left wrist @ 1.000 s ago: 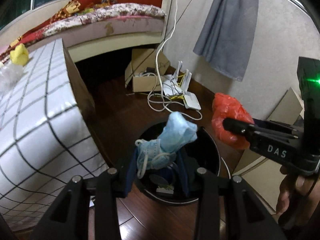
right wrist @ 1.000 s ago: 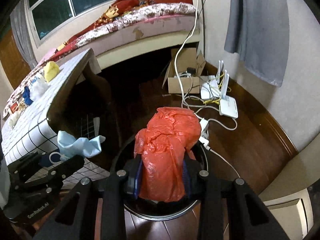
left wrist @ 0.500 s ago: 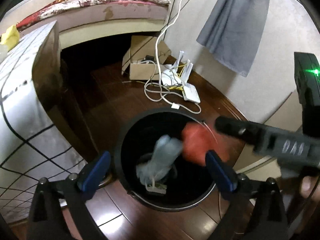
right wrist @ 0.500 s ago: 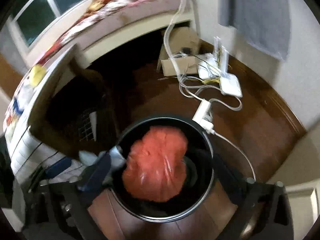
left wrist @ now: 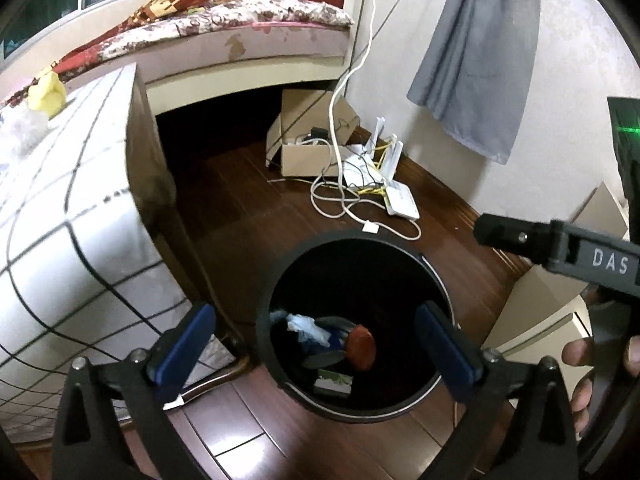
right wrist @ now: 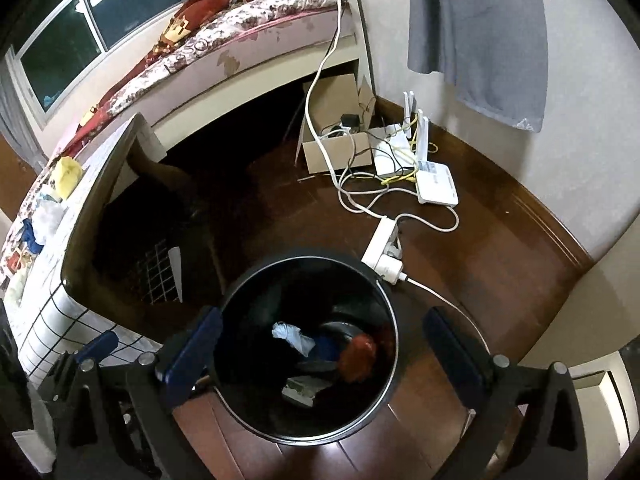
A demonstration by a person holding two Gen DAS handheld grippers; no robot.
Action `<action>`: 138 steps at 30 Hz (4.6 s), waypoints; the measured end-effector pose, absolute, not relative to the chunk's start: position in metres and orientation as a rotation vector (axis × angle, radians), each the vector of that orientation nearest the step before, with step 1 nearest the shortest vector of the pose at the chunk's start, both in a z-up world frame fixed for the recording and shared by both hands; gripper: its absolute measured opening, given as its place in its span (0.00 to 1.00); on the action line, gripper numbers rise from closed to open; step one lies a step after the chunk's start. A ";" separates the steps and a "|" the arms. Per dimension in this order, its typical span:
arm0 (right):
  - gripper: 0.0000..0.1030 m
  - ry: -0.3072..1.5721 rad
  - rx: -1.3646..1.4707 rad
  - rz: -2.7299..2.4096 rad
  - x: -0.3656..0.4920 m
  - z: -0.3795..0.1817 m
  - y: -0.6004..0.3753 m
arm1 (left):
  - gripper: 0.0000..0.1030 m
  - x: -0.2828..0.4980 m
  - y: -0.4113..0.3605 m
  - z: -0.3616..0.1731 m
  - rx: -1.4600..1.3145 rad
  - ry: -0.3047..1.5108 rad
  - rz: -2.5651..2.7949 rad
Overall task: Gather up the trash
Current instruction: 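Open both grippers to drop the mask and red bag into the bin, then move both grippers back over the table toward the remaining trash, then grasp the white crumpled tissue with the left gripper while the right gripper grasps the clear plastic bag, then carry the tissue and clear bag with both grippers over the black bin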
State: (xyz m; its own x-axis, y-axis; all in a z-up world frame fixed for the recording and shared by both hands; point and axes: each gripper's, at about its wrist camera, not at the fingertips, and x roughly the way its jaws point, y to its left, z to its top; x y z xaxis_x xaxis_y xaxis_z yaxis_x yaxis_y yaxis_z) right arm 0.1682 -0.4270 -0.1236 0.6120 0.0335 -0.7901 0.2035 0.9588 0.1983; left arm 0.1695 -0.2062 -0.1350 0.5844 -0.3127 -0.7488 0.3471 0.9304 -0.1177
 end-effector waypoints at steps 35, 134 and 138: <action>0.99 0.748 0.106 0.027 0.173 -0.056 -0.321 | 0.99 0.164 -0.087 -0.060 0.023 0.646 -0.162; 0.20 0.612 0.020 0.158 0.137 -0.007 -0.273 | 0.33 0.138 -0.018 -0.022 0.011 0.557 -0.227; 0.20 0.621 0.031 0.125 0.129 -0.012 -0.291 | 0.33 0.135 -0.048 -0.019 0.036 0.550 -0.260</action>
State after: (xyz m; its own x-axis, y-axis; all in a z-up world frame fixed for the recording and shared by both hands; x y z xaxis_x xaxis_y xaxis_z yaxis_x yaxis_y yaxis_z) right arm 0.1294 -0.2913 -0.0123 0.8058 0.1262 -0.5787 -0.1077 0.9920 0.0663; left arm 0.1353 -0.0483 -0.0192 0.8207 -0.2350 -0.5209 0.2543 0.9665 -0.0353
